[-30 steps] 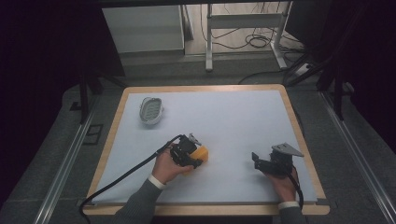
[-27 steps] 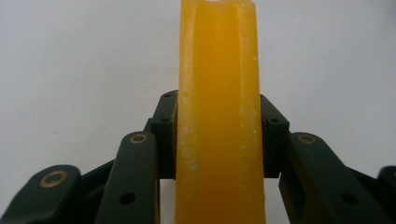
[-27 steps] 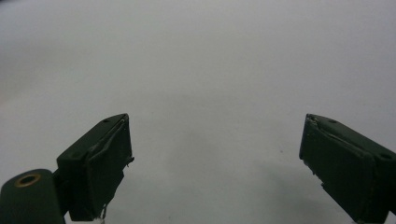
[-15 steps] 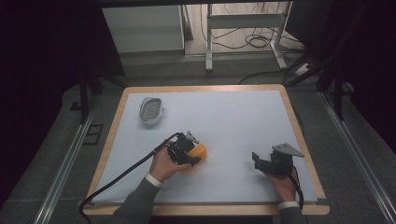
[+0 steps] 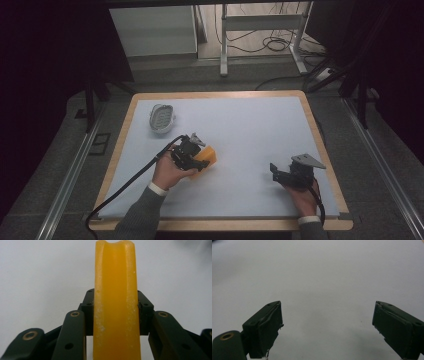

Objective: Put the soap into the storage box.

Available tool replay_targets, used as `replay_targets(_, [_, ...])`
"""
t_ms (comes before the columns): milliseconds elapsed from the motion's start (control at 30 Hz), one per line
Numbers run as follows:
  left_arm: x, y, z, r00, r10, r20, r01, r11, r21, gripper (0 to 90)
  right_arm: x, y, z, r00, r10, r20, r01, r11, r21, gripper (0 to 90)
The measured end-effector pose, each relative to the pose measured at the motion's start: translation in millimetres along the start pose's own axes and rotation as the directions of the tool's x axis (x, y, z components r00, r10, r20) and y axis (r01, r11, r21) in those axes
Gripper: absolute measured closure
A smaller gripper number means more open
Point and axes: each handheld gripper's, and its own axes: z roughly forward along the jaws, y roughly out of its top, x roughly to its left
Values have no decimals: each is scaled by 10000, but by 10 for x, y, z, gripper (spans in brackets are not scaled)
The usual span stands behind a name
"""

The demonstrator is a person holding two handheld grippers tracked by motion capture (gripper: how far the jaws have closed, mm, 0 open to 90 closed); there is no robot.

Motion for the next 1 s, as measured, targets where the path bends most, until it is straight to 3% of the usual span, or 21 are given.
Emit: replay_targets(1000, [223,1,-303,9985,-416,-355,394,9973,-621,612,0,-1,-2,10000,-9,42,10,10000,-18,94])
